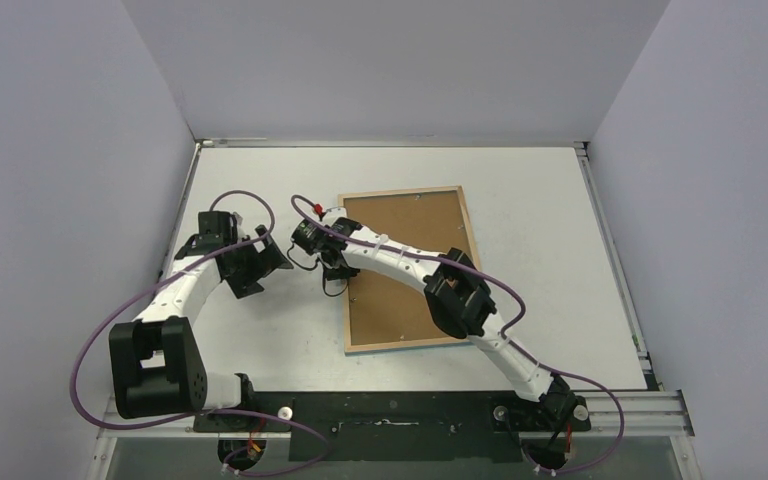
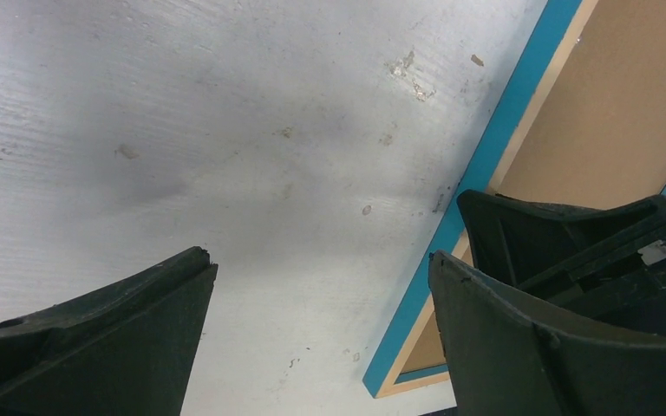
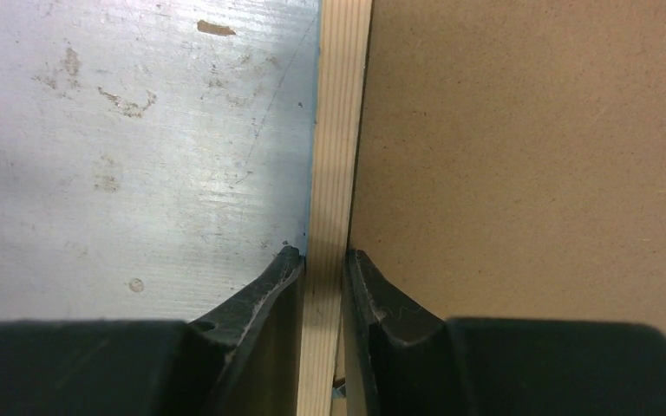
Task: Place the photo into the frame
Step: Turn over the photo frame at the center of the board.
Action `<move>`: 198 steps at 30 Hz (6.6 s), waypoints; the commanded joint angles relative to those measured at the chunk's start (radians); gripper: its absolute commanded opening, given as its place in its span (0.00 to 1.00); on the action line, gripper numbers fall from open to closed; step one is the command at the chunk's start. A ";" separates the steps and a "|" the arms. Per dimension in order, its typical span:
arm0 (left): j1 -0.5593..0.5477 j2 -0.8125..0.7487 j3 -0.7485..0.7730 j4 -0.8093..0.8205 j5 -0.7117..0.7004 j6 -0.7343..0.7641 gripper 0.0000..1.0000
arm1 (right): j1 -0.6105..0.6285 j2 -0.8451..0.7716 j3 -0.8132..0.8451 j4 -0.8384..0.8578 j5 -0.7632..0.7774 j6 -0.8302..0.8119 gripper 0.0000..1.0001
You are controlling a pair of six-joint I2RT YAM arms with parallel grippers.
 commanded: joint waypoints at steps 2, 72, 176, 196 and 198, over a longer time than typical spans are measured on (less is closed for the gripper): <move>0.004 -0.026 -0.020 0.063 0.131 0.018 0.86 | -0.013 -0.047 0.068 0.042 -0.030 0.019 0.00; -0.410 0.120 0.788 -0.256 0.073 0.542 0.00 | -0.394 -0.647 -0.105 0.274 -0.292 0.181 0.75; -0.239 0.415 0.465 -0.079 0.031 0.166 0.72 | -0.892 -0.241 -0.392 0.036 -1.303 -0.783 0.25; -0.213 0.522 0.480 0.003 0.032 0.125 0.71 | -0.941 -0.318 -0.479 0.184 -1.107 -0.656 0.66; -0.212 0.499 0.492 -0.032 -0.010 0.134 0.71 | -0.948 -0.365 -0.515 0.219 -1.031 -0.620 0.68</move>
